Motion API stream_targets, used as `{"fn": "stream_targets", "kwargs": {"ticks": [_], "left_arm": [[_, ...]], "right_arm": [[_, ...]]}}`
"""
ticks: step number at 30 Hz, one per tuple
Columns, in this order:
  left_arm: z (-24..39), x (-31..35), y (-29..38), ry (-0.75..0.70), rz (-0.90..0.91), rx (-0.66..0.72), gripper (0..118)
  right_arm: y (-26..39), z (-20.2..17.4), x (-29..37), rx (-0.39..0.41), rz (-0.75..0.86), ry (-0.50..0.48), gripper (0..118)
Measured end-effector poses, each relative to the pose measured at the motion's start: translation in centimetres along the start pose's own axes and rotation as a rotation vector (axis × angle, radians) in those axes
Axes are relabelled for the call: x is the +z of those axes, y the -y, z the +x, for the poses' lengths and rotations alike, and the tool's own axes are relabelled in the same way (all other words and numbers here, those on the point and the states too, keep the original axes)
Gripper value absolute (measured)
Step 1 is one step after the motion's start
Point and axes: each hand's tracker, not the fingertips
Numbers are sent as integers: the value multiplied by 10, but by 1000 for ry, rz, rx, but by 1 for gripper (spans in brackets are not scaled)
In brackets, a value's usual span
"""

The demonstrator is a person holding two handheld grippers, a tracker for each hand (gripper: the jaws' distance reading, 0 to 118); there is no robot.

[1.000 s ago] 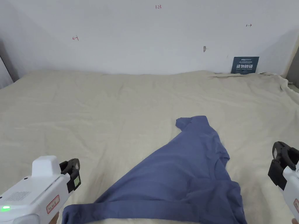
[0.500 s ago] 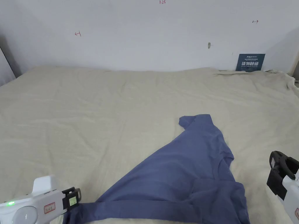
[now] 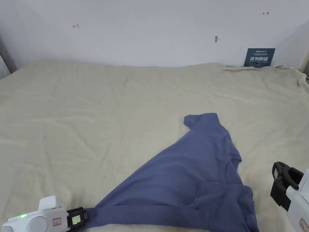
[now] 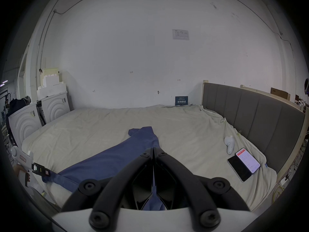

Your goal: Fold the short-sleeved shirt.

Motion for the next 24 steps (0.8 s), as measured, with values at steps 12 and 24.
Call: {"fn": "stream_targets", "kwargs": {"ticks": [12, 24], "left_arm": [[7, 1, 4, 57, 2, -20, 12], [8, 34, -9, 135, 145, -103, 11]], "right_arm": [[14, 2, -11, 2, -74, -3, 0], [55, 17, -107, -121, -435, -66, 74]]}}
